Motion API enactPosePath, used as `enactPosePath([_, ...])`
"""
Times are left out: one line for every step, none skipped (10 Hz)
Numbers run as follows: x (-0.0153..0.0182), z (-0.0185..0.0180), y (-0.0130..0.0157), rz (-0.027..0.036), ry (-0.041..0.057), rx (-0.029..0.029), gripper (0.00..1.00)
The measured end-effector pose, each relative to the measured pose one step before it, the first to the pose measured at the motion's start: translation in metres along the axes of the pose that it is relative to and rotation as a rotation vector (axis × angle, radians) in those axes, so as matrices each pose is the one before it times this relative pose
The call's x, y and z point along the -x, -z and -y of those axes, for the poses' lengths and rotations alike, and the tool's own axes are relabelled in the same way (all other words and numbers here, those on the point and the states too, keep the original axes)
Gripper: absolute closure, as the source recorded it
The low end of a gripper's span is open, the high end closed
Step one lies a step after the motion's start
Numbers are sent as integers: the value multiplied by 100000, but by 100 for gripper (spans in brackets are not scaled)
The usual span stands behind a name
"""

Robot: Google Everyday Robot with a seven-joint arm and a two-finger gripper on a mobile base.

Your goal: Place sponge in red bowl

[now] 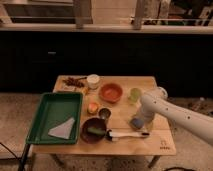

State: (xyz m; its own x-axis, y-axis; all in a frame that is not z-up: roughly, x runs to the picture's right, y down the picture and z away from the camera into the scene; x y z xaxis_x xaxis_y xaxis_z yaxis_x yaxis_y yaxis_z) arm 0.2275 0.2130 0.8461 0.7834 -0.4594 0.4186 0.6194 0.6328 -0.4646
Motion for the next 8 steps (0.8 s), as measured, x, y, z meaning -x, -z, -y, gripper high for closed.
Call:
enactPosePath([17,619,162,40,4,-589,26])
enactPosePath([-26,433,74,126,-66,-414,26])
enactPosePath([-129,359,2,269,-410,-90,26])
enactPosePath([-364,151,-48,250,-1072,89,26])
enactPosePath([-389,190,-29,717,-1653,-314,26])
enactPosePath([-359,88,-133,1112,-1281,-234,26])
enactPosePath([-474,56,-197,1789,-1540,-288,26])
enactPosePath([-303,-9,-156,1351,-1069,-85,26])
